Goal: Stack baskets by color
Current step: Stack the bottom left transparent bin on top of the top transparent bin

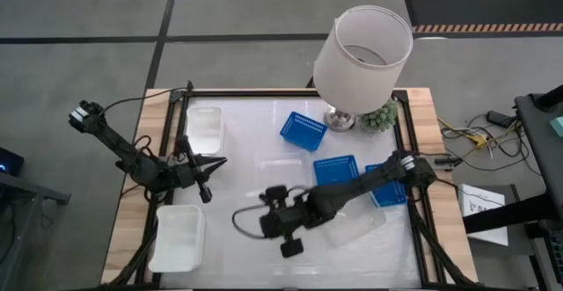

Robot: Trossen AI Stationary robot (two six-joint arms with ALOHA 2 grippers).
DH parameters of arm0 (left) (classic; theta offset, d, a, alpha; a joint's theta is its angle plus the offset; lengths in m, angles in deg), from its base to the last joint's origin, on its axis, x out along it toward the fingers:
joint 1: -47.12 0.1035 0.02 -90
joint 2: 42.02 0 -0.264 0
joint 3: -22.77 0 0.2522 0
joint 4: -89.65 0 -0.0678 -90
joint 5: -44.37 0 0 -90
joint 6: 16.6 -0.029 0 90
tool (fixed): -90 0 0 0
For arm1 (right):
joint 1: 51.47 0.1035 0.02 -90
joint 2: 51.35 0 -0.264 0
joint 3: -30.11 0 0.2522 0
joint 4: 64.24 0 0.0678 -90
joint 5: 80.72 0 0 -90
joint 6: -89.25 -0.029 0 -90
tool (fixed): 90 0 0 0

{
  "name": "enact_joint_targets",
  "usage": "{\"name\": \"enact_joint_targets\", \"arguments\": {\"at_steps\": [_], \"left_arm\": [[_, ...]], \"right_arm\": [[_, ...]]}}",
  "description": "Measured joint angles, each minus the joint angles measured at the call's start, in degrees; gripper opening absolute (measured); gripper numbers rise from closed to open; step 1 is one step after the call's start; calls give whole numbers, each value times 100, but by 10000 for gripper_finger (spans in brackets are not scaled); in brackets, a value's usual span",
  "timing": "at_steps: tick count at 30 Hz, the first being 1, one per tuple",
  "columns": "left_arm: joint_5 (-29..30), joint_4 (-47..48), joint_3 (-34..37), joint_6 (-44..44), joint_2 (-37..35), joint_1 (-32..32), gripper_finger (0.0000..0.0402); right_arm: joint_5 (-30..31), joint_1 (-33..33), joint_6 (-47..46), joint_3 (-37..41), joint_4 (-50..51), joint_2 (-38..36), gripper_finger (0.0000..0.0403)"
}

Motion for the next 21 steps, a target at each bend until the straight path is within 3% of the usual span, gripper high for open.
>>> {"name": "enact_joint_targets", "arguments": {"at_steps": [11,21], "left_arm": [[-17,-25,-6,-37,-49,0,5],[-15,-23,-9,-173,-86,0,5]], "right_arm": [[33,-1035,541,191,537,-472,9],[-3,-1314,-281,541,591,-366,8]]}}
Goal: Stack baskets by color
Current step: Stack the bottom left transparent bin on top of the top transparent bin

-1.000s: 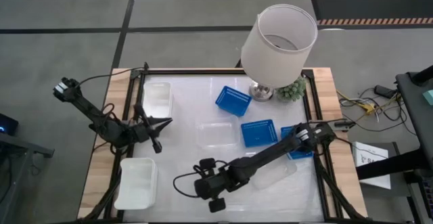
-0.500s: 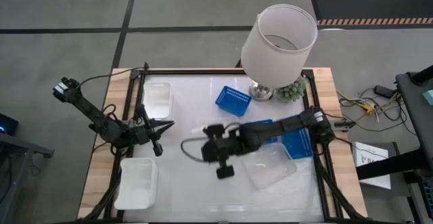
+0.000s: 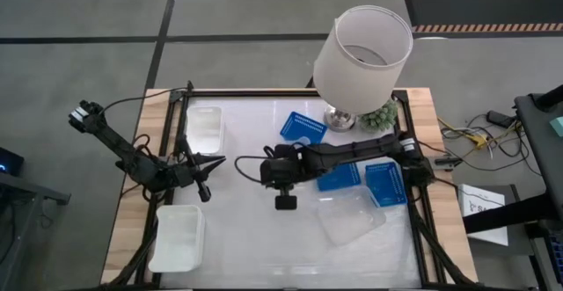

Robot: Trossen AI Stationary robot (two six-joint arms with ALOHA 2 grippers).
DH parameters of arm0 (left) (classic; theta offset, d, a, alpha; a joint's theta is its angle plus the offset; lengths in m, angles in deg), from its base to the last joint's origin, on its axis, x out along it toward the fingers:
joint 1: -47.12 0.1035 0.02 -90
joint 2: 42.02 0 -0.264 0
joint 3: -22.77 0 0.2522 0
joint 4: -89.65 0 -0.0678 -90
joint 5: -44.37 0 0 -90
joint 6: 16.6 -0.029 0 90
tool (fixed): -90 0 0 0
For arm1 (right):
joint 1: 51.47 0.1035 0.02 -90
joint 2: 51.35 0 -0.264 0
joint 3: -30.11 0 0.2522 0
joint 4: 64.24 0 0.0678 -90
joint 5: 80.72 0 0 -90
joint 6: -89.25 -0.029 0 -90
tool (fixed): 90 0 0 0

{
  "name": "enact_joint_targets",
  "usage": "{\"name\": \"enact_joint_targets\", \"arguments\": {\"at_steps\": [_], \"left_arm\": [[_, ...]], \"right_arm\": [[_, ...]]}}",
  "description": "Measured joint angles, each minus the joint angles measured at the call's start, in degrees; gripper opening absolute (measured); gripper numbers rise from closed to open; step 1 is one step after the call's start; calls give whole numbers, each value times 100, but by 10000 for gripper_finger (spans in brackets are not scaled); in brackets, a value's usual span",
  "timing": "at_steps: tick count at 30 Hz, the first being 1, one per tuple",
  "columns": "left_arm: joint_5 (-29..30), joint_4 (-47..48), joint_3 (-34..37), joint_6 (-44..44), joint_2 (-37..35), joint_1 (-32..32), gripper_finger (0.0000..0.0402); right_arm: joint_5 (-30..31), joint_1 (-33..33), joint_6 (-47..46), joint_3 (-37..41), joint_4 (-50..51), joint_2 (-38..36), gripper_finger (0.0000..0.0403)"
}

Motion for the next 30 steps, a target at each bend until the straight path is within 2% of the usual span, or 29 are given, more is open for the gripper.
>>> {"name": "enact_joint_targets", "arguments": {"at_steps": [19,30], "left_arm": [[2,2,5,-7,-4,0,5],[4,2,6,-4,-4,0,5]], "right_arm": [[2,50,-42,740,-496,-9,11],[11,50,-237,753,-633,-9,72]]}}
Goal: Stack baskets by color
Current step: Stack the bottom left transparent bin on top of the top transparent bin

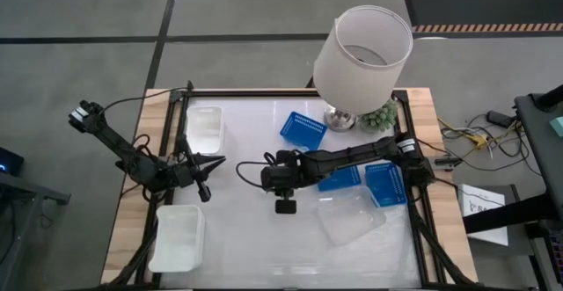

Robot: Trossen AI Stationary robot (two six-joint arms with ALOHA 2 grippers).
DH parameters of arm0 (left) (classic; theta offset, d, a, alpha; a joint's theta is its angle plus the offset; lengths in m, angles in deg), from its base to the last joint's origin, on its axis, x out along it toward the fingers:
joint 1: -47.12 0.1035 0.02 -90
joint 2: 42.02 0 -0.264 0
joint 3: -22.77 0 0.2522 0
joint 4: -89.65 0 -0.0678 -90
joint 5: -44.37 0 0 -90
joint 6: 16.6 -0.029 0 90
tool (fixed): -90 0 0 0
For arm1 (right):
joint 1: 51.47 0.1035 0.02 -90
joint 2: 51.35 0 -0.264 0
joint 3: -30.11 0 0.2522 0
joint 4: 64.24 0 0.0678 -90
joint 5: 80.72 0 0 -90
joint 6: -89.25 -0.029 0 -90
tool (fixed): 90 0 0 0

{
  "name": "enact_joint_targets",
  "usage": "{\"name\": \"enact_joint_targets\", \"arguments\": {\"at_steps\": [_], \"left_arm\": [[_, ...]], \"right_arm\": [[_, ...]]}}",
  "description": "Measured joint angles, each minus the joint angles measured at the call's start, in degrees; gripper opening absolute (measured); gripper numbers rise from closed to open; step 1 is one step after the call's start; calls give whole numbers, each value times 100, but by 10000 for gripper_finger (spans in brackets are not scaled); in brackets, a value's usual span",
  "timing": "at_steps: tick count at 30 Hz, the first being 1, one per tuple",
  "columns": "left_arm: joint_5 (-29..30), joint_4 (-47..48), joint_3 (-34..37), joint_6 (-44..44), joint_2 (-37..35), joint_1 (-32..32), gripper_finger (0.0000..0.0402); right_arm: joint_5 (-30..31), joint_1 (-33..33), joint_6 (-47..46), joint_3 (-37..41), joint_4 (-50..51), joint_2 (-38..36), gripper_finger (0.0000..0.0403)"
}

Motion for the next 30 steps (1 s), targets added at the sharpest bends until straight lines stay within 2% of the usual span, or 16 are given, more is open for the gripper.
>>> {"name": "enact_joint_targets", "arguments": {"at_steps": [4,8,20,27,30], "left_arm": [[0,2,1,9,0,0,5],[0,3,1,13,42,0,5],[-45,-9,5,133,293,0,5],[-1207,22,6,453,690,54,5],[-1496,56,-29,643,885,182,1]], "right_arm": [[0,2,-10,-97,192,-87,94],[47,74,-99,-58,257,-227,97],[629,483,-103,363,308,-344,13],[696,490,-299,1230,250,-899,9],[763,490,-390,1827,-113,-1310,9]]}}
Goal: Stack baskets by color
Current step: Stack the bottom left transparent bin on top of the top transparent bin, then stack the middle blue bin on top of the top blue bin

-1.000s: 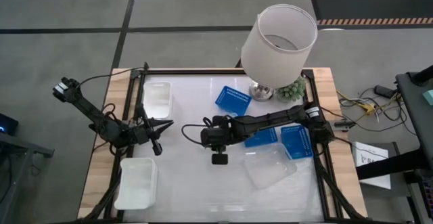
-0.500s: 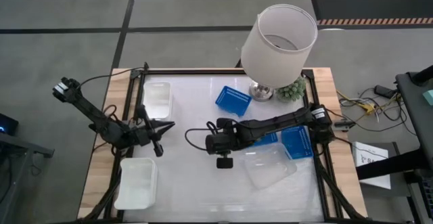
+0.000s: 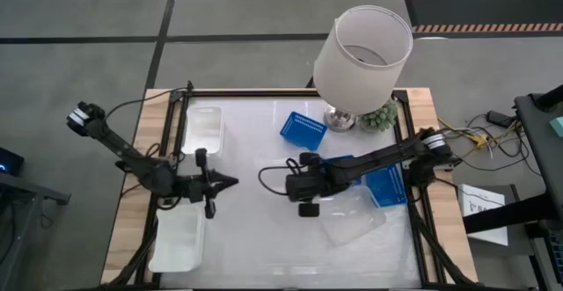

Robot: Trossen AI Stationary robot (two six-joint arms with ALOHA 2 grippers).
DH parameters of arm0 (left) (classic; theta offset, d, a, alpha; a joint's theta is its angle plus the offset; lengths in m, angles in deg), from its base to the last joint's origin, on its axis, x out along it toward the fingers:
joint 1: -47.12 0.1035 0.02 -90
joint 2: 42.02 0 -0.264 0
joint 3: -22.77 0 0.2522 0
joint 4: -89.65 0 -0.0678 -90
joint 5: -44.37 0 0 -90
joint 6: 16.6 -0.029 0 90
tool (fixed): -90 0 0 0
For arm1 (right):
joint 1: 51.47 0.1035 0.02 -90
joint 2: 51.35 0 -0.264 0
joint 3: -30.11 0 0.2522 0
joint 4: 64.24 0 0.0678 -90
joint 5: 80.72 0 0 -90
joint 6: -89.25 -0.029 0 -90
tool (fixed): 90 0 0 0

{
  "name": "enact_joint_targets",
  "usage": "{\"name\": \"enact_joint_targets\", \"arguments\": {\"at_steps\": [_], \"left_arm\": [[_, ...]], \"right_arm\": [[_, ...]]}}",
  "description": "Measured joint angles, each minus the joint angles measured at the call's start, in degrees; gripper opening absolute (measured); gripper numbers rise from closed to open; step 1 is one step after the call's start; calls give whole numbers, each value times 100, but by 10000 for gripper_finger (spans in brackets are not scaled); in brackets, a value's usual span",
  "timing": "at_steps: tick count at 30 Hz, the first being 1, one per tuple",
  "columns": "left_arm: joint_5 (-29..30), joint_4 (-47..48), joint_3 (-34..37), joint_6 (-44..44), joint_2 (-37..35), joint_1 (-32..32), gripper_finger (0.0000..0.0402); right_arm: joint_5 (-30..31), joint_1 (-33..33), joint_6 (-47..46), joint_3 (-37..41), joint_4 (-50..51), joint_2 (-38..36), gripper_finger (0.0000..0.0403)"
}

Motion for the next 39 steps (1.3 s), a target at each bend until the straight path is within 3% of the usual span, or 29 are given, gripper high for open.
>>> {"name": "enact_joint_targets", "arguments": {"at_steps": [3,10,22,28,39], "left_arm": [[-385,138,-85,404,209,233,0],[-2075,1443,-300,2222,900,948,0],[-2162,721,-439,2570,2436,1254,0],[-2097,713,-440,2995,2546,1395,0],[-2066,647,-425,2988,1963,1395,0]], "right_arm": [[-2,0,-47,699,-660,-501,9],[3,-2,26,2423,-2719,-1581,9],[431,-143,126,4901,-5861,-2268,9],[426,-166,69,5265,-6495,-2240,9],[381,-145,208,4926,-6143,-2416,9]]}}
